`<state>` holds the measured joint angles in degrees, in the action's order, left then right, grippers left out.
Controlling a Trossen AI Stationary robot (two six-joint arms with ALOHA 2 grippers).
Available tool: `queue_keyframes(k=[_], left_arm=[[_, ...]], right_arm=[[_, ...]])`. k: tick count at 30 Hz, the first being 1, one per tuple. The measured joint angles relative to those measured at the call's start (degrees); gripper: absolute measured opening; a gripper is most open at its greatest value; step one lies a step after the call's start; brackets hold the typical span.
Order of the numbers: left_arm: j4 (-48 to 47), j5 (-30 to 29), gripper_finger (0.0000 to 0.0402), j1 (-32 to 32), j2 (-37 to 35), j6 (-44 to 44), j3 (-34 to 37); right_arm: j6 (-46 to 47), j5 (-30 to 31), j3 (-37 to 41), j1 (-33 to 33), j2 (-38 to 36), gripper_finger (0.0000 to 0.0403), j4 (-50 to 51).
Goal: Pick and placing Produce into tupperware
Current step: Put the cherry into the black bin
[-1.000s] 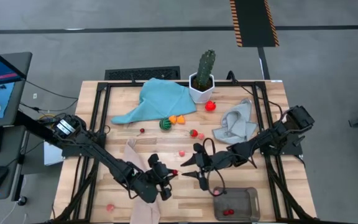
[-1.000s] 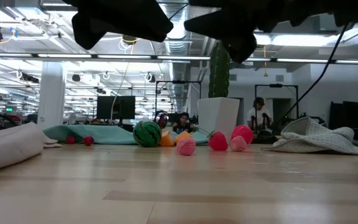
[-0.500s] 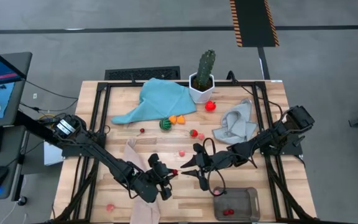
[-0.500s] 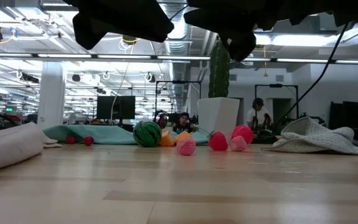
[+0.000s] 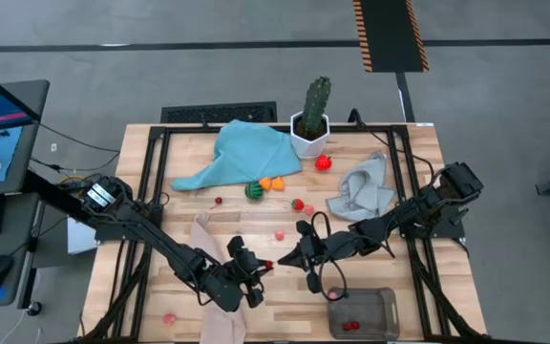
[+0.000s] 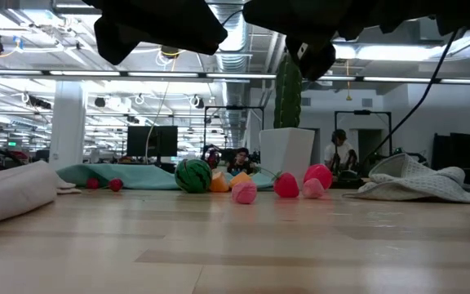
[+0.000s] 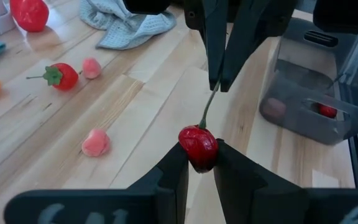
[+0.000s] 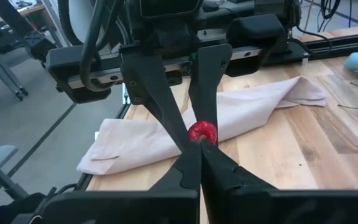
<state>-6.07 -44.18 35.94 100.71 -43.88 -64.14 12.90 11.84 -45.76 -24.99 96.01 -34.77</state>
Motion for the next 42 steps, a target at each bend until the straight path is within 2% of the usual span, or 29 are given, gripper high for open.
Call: queue_keyframes(k=[4, 9, 15, 18, 24, 28, 32, 38, 42], left_arm=[[-0.01, 0.01, 0.0057, -0.01, 0.00, 0.51, 0.00], [-1.54, -0.08, 0.0057, 0.02, 0.00, 0.23, 0.00], [-4.27, -3.41, 0.0063, 0.74, -0.04, -2.97, -0.09], [-5.73, -3.18, 0.0086, 0.96, -0.04, -3.36, -0.04], [-10.53, -2.22, 0.0159, 2.30, -0.04, -6.02, -0.04], [-14.31, -2.52, 0.0190, 3.73, -0.04, -9.39, -0.04], [-15.57, -6.04, 0.0199, 6.14, -0.04, -10.79, -0.04], [-15.47, -11.42, 0.0200, 9.23, -0.04, -10.72, -0.02], [-14.36, -11.92, 0.0199, 9.76, -0.02, -6.49, 0.00]], right_arm=[[0.11, 0.00, 0.00, 0.00, 0.00, 0.0011, 0.01], [0.59, -0.01, 0.00, -0.29, 0.00, 0.0018, 0.40], [0.59, 0.39, -0.02, -0.39, -0.57, 0.0010, 1.69], [0.62, 0.15, -0.02, -0.51, -0.60, 0.0013, 1.72], [0.66, 0.18, -0.02, -0.48, -0.83, 0.0011, 2.51], [1.24, 0.91, -0.02, -1.44, -3.20, 0.0011, 6.23], [2.15, 5.99, -0.04, -4.79, -7.30, 0.0020, 11.24], [2.17, 17.25, -0.03, -14.42, -13.55, 0.0010, 18.39], [2.45, 25.27, -0.02, -20.88, -15.28, 0.0017, 19.05]])
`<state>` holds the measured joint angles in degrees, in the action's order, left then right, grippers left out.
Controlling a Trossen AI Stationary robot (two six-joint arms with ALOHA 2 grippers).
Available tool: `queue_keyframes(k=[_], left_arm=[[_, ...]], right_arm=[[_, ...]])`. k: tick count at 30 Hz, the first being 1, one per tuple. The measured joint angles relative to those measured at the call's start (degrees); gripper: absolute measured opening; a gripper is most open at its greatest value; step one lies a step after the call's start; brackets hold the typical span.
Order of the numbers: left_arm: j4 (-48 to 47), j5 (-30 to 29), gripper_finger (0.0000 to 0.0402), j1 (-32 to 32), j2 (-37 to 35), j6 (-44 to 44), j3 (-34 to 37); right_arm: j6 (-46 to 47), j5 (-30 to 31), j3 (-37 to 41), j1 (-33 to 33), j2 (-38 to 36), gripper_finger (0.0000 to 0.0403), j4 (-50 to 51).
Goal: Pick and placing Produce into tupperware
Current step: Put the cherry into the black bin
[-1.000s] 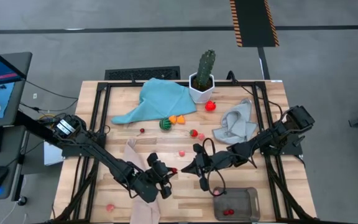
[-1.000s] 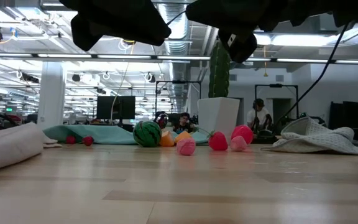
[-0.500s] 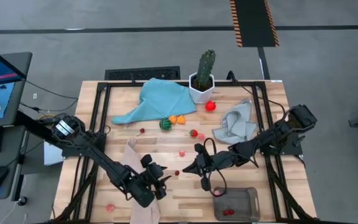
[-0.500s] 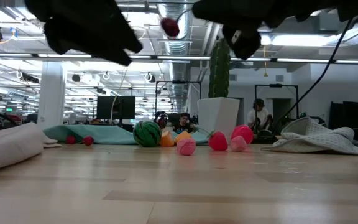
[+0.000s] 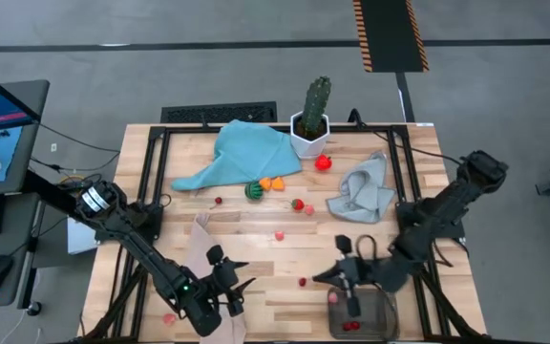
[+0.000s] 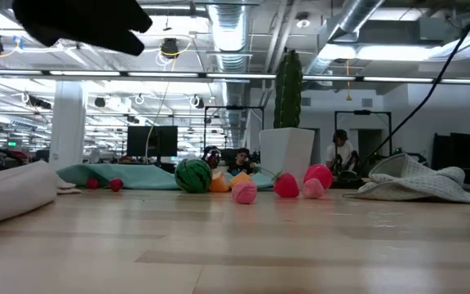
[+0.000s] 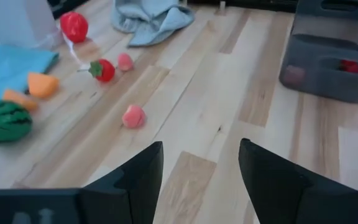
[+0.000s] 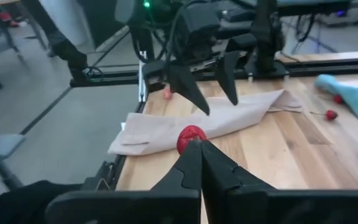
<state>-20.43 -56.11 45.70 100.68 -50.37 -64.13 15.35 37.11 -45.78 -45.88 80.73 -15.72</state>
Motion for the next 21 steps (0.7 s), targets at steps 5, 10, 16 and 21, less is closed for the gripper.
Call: queue_keyframes(k=[5, 10, 16, 21], left_arm=[[14.15, 7.13, 0.0189, -2.75, 0.00, 16.86, 0.04], [30.39, 18.17, 0.0176, -6.02, -0.41, 38.13, 0.04], [35.19, 26.23, 0.0167, -9.66, -3.81, 44.55, 2.38], [46.10, 37.02, 0.0159, -12.75, -9.09, 49.23, 9.41]], right_arm=[[2.50, 8.83, 0.00, -5.02, -0.22, 0.0019, 2.42], [4.64, 12.01, 0.00, -7.79, -0.20, 0.0011, 3.79], [7.74, 17.39, 0.00, -11.99, -0.22, 0.0024, 6.20], [9.74, 22.52, 0.02, -15.17, -0.20, 0.0010, 8.67]])
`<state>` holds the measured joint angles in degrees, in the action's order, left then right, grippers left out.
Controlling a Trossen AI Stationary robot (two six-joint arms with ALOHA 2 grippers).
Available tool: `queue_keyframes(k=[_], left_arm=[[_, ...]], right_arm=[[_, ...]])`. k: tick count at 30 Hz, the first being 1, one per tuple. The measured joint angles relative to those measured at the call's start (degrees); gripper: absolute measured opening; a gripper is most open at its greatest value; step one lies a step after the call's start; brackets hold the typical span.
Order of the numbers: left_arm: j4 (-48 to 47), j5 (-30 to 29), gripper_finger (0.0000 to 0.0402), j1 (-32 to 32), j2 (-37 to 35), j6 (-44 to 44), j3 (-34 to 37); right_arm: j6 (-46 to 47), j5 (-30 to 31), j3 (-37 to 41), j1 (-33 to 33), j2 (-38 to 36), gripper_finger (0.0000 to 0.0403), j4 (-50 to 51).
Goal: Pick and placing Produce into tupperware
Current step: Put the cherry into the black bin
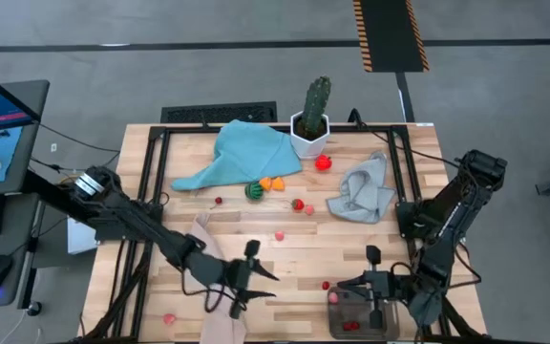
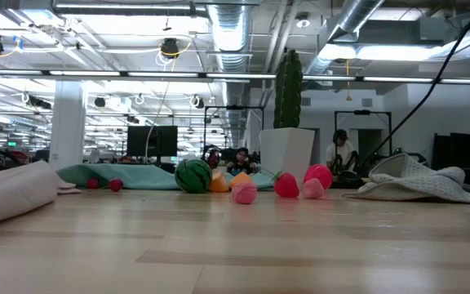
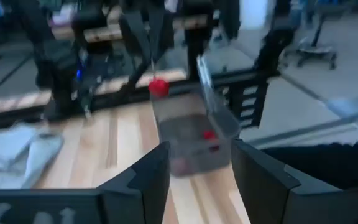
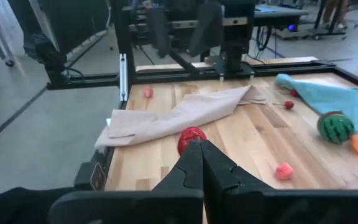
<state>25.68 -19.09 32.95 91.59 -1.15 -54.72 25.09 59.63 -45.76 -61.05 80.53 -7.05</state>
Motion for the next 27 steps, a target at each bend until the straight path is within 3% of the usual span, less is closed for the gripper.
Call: queue_keyframes(k=[5, 15, 19, 27], left_arm=[[3.33, -4.69, 0.0157, -2.58, -8.16, -4.21, 11.34], [30.93, -2.45, 0.0157, -0.42, -19.61, -5.24, 33.45], [36.20, -1.70, 0.0157, 1.55, -20.25, -3.77, 37.09], [35.51, -4.61, 0.0157, 3.05, -20.13, -4.75, 38.08]], right_arm=[[1.93, 2.20, 0.00, -1.88, 0.00, 0.0022, 0.28], [18.54, 1.93, 0.00, -6.48, 0.07, 0.0012, 10.05], [24.12, 1.35, 0.00, -9.06, 0.13, 0.0025, 13.07], [38.91, -1.78, 0.00, -11.93, 3.48, 0.0013, 20.21]])
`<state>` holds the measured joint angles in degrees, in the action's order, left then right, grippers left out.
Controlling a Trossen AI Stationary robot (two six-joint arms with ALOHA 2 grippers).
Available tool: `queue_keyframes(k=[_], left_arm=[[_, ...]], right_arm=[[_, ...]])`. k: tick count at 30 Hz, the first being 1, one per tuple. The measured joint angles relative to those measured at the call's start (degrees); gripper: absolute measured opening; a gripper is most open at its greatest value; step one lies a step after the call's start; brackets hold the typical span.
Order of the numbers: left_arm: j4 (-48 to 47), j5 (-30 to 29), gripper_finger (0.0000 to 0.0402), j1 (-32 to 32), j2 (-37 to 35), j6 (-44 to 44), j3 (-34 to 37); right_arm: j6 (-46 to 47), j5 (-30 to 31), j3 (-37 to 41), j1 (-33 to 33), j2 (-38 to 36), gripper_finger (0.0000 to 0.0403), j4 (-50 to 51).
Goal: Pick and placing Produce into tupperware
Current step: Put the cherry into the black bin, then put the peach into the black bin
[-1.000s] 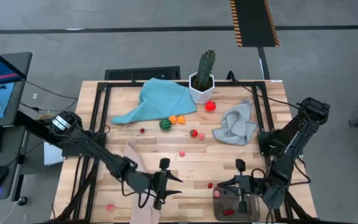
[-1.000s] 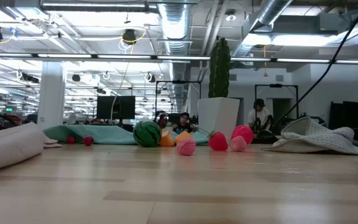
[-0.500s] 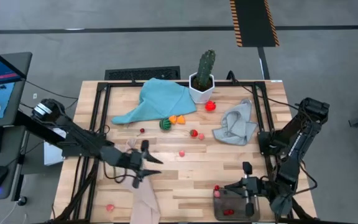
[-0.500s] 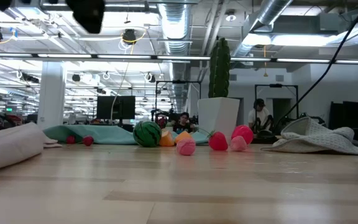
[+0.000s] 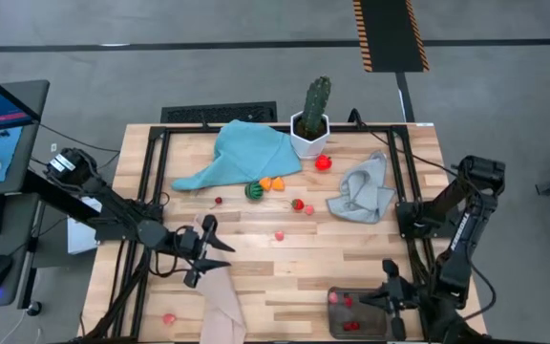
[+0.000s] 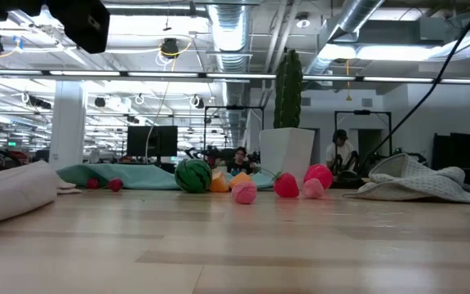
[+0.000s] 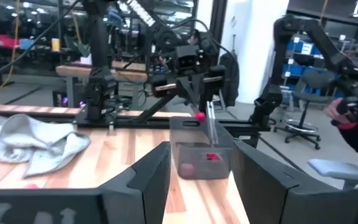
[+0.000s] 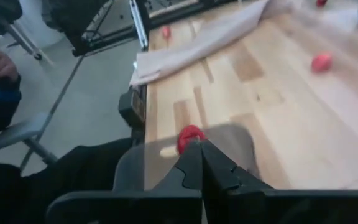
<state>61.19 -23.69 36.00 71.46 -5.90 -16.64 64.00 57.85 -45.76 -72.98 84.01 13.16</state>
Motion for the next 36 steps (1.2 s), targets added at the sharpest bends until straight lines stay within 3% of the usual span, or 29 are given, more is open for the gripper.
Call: queue_keyframes(k=[4, 9, 22, 28, 36], left_arm=[[-1.14, -0.17, 0.0157, 0.01, 0.00, -0.80, -0.01], [-1.27, -0.60, 0.0157, 0.01, 0.00, -0.93, -0.02], [-6.24, -1.79, 0.0157, -0.01, 0.00, -5.57, -0.04], [-6.68, -4.17, 0.0157, -0.18, 0.00, -9.65, -0.04], [-7.86, -4.05, 0.0157, -0.25, 0.00, -12.77, -0.04]], right_arm=[[6.26, -3.67, 0.00, 0.60, 2.17, 0.0026, 0.65], [10.61, -7.58, 0.00, 1.56, 5.22, 0.0012, 1.34], [10.94, -7.04, 0.00, 3.03, 6.29, 0.0068, 1.34], [5.86, -7.03, 0.00, 5.26, 6.27, 0.0067, 0.54], [-8.83, -6.94, 0.00, 9.49, 5.58, 0.0067, -6.61]])
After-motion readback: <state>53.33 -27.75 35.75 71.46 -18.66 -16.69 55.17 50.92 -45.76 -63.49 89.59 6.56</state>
